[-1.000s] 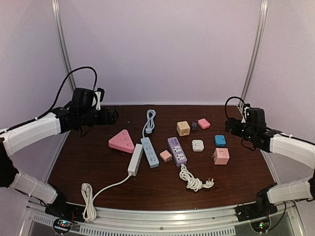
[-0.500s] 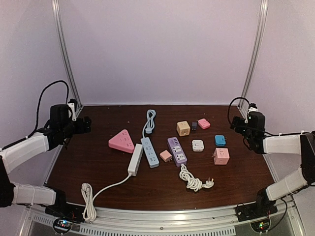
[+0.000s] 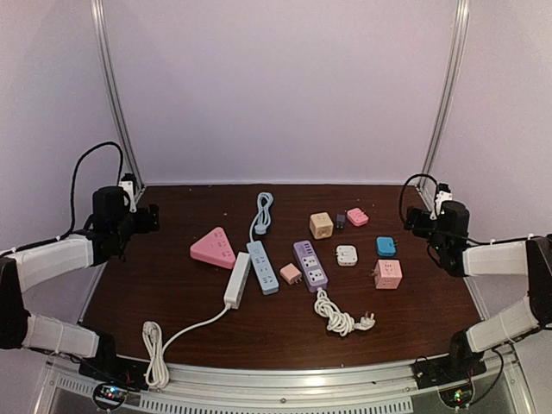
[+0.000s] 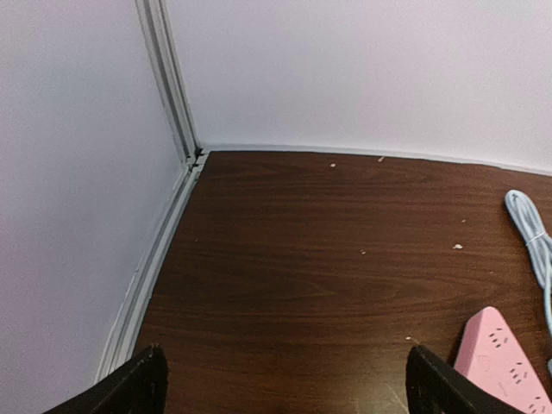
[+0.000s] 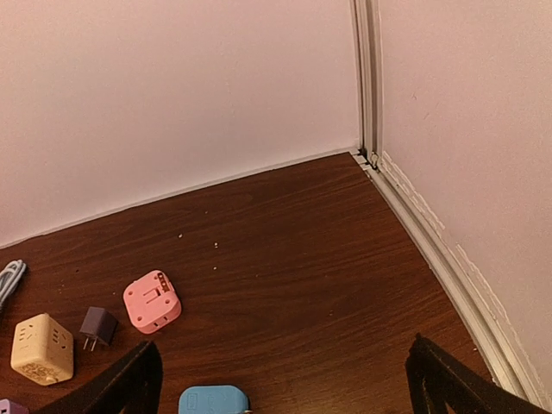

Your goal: Pull the plug off the socket

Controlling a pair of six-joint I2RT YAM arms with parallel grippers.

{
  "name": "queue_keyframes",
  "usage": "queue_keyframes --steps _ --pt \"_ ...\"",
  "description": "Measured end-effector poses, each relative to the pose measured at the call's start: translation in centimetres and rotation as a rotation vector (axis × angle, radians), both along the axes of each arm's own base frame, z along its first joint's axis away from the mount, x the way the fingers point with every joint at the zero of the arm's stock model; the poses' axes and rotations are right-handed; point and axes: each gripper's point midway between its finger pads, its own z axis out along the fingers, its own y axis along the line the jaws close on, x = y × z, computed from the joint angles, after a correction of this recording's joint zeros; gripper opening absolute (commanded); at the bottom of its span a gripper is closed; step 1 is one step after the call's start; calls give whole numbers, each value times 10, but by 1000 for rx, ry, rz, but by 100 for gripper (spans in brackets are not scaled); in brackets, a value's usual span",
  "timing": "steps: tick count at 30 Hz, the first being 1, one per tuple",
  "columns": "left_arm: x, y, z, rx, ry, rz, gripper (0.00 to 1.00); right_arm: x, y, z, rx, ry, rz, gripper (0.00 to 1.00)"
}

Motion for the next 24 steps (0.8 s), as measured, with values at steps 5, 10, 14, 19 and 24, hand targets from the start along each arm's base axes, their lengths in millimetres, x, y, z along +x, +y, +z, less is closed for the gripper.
queue_keyframes --steps 5,10,14,19,24 --pt "3 34 -29 80 29 118 98 4 -23 4 -4 -41 -68 100" --pt "5 58 -48 122 13 198 98 12 -38 5 -58 -46 -121 100" --pt "4 65 -50 144 -29 224 98 14 -56 6 -67 -54 -166 100" --pt "-8 78 -63 141 -84 270 98 13 -63 13 -85 -77 -177 100" --pt "-14 78 -77 149 -74 262 98 -7 -63 18 -119 -104 -175 100"
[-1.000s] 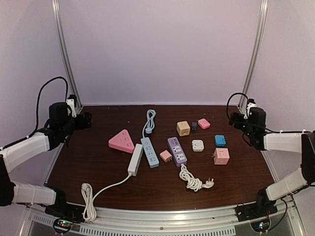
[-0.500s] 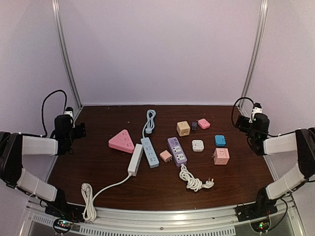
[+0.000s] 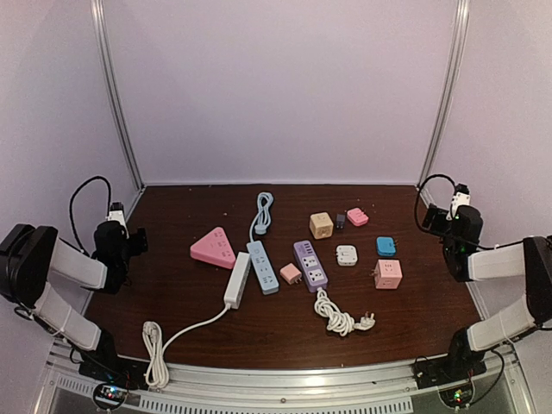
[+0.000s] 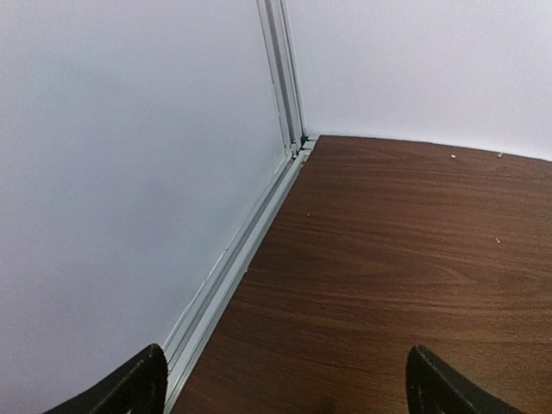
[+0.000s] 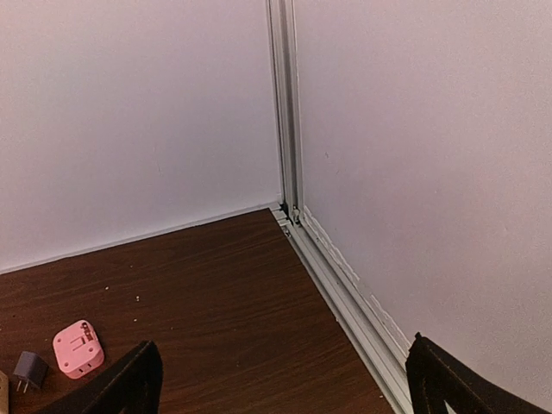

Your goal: Pull the plug off the socket

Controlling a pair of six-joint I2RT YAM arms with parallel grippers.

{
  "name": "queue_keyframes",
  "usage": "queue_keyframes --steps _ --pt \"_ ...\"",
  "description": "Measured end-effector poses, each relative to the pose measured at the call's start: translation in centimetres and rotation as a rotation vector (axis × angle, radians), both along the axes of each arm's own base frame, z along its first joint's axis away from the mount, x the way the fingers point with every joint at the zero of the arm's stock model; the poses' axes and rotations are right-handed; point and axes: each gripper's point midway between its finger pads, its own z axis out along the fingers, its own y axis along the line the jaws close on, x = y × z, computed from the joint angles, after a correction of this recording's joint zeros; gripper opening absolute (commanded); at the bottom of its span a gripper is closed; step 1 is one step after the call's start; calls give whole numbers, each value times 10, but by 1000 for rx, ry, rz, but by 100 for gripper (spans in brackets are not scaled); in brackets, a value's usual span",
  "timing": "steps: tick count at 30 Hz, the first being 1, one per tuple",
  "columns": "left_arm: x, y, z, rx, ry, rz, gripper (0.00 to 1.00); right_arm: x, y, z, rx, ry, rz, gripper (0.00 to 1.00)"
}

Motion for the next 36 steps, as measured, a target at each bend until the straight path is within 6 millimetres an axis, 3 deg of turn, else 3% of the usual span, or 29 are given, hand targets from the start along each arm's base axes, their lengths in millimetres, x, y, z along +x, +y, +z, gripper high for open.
queue_keyframes --steps 5,10,14,20,36 --pt "5 -3 14 2 -61 -19 98 -6 0 -20 -40 15 4 100" --pt "7 -7 21 5 -96 -49 98 -19 7 -80 -71 120 52 100" --pt "12 -18 20 19 -106 -118 98 -11 15 -68 -87 77 106 100" --pt "17 -37 4 41 -57 -237 98 -6 21 -54 -99 25 140 100" --pt "18 -43 5 56 -57 -278 98 -5 24 -49 -122 7 161 100"
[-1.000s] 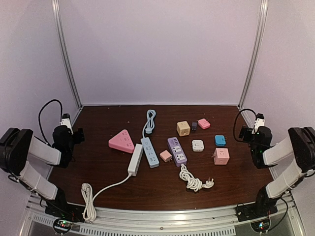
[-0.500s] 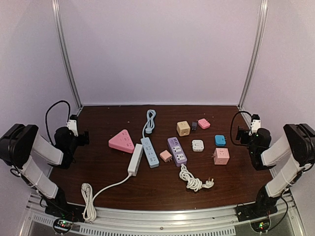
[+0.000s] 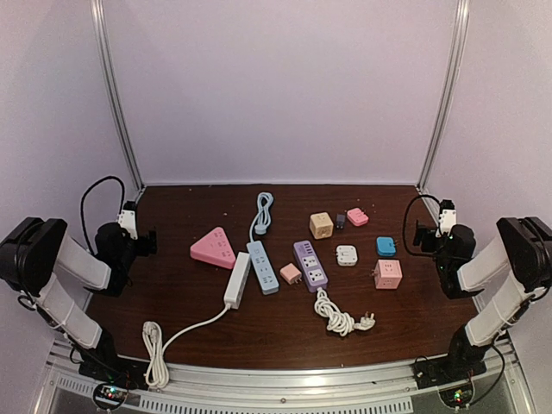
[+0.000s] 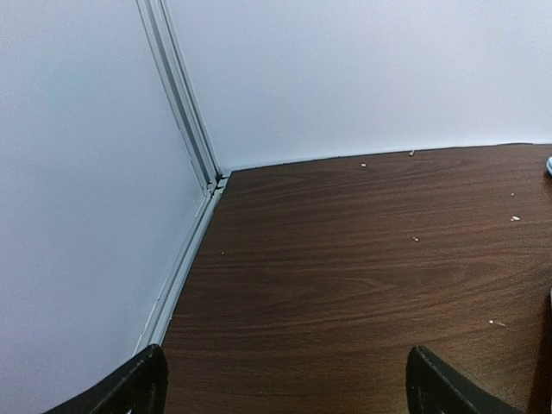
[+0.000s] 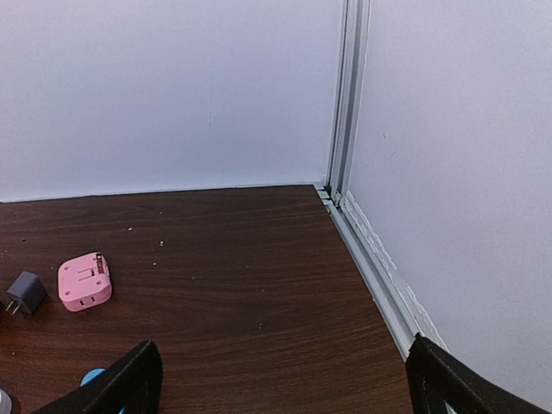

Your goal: Pull the plug off the socket

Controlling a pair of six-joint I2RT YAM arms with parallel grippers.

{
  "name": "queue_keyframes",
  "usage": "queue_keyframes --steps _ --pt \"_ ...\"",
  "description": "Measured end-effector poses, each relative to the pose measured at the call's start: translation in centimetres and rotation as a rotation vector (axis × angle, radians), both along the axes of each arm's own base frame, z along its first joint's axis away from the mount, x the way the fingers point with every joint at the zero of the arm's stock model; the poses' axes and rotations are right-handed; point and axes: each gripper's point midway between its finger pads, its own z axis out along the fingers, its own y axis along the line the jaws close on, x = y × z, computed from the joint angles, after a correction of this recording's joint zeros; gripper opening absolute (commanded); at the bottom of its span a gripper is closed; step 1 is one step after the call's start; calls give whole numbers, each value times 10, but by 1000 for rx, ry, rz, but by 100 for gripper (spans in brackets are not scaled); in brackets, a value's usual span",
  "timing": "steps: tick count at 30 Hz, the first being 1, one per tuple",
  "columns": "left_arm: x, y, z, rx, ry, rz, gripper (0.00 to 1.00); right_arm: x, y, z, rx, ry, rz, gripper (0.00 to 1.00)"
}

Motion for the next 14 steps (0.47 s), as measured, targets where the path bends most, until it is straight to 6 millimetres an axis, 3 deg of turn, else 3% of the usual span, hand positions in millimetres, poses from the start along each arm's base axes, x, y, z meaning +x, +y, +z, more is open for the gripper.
queue_keyframes --steps 14 --pt "0 -3 0 1 1 -19 98 0 0 0 -2 0 0 100"
